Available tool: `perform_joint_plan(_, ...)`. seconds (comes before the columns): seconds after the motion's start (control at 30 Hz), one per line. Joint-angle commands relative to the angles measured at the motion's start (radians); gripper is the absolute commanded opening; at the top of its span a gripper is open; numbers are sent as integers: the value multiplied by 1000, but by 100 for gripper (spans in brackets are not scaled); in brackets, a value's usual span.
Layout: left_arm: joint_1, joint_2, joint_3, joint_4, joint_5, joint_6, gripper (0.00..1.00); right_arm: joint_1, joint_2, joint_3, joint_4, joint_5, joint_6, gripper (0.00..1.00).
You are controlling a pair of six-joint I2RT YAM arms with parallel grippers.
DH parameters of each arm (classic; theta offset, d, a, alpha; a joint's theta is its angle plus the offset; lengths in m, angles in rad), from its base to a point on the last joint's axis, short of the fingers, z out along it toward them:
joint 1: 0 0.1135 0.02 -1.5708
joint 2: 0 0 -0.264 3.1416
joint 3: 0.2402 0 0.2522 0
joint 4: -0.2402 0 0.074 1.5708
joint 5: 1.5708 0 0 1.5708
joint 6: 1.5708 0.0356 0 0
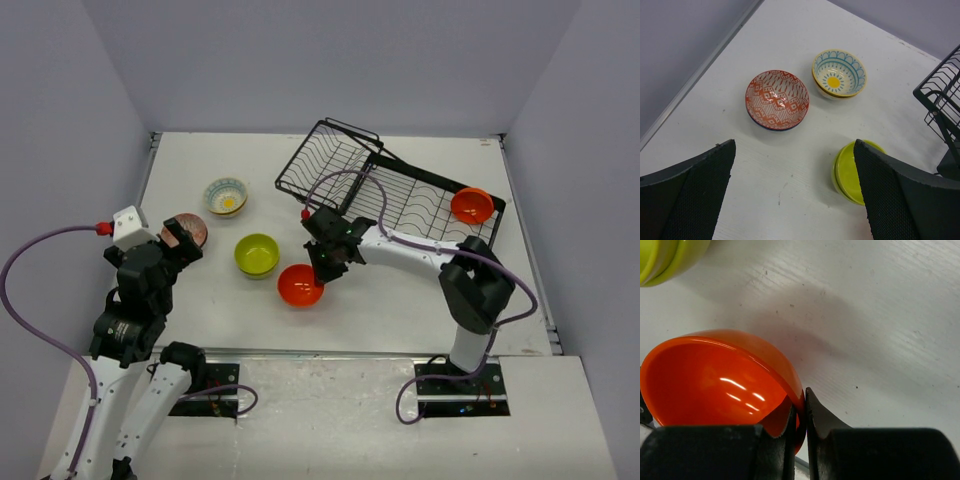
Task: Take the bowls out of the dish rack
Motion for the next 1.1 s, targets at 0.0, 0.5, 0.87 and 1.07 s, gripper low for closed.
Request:
perform_joint_plan(0.0, 9, -2, 3, 27, 9, -2, 100, 18, 55, 65, -9, -20, 26, 0)
perform_joint_plan(0.5, 9, -9, 0, 33, 26, 8, 100, 43, 37, 11, 29, 80, 59, 44)
perform_joint_plan(0.87, 9, -2, 9, 20, -6, -7, 100, 34, -358, -20, -124, 497, -89, 99)
perform_joint_plan(1.07, 9, 3, 11, 8, -26, -16, 100, -195, -465, -21, -124, 842, -324, 99)
